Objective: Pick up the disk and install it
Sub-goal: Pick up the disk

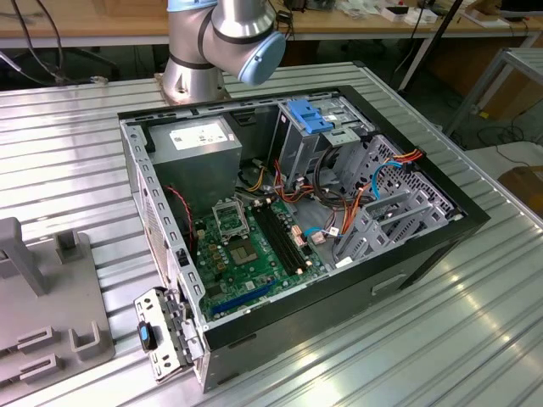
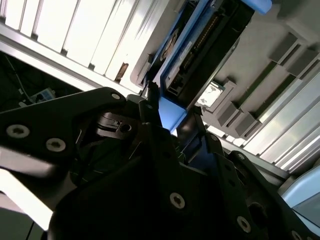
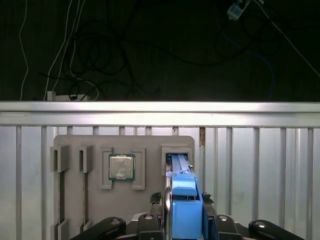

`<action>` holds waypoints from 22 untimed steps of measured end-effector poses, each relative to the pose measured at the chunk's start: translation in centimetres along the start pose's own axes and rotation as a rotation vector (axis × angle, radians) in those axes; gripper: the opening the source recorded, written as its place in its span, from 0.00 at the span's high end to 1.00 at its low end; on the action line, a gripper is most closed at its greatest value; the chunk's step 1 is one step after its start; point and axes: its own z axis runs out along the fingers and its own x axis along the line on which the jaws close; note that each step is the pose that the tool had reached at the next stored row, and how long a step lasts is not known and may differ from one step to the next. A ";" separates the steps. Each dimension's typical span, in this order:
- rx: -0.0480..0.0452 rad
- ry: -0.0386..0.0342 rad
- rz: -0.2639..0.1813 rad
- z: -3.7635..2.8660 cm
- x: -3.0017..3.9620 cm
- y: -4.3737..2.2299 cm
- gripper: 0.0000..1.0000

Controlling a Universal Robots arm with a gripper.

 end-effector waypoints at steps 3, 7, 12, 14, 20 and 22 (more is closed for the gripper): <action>-0.0011 -0.0003 0.000 0.18 0.00 0.00 0.59; -0.0020 -0.0005 0.000 0.34 -0.05 0.00 0.59; -0.0027 -0.0006 0.000 0.39 -0.15 0.00 0.59; -0.0028 -0.0005 0.000 0.41 -0.15 0.00 0.59; -0.0029 -0.0005 0.000 0.68 -0.16 0.01 0.59; -0.0029 -0.0005 0.000 0.69 -0.15 0.01 0.59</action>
